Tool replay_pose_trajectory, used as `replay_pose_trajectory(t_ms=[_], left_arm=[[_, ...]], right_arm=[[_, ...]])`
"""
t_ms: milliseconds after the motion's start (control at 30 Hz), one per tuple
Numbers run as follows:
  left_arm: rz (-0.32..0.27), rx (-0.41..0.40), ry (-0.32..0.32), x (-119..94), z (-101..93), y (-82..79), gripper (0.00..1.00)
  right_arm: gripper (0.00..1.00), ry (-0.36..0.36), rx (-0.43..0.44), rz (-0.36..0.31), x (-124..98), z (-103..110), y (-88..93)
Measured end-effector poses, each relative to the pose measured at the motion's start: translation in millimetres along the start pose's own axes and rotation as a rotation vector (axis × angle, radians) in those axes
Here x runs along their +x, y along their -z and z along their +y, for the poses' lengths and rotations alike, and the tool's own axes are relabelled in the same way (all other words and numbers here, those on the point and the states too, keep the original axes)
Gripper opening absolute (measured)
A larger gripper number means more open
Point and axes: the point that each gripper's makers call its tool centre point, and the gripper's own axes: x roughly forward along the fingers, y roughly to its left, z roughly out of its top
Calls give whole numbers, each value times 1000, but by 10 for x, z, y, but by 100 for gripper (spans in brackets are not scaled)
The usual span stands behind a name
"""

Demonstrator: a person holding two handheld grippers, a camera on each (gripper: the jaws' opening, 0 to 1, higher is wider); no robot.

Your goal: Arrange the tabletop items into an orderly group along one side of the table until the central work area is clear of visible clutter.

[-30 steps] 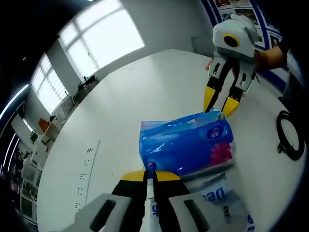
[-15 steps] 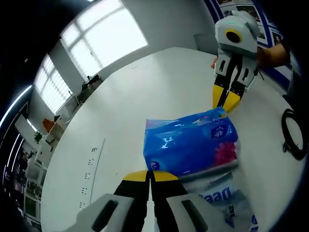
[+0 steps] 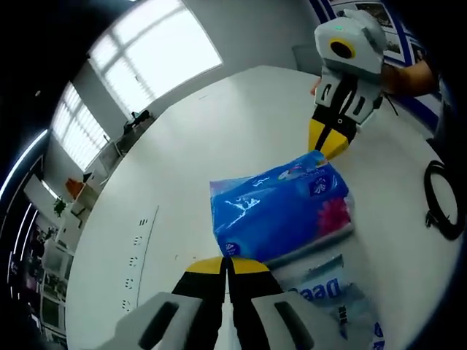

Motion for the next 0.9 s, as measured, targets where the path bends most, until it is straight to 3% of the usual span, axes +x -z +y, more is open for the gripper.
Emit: replay_pose_trajectory(t_ms=[533,900], left_arm=[[5,-21,16,-8,-64,-51,0],[19,4,39,-111,-195,-183,0]], right_arm=[[0,33,88,-37,-61,-236,-45],[0,72,115,-49,-136,-521,-124]])
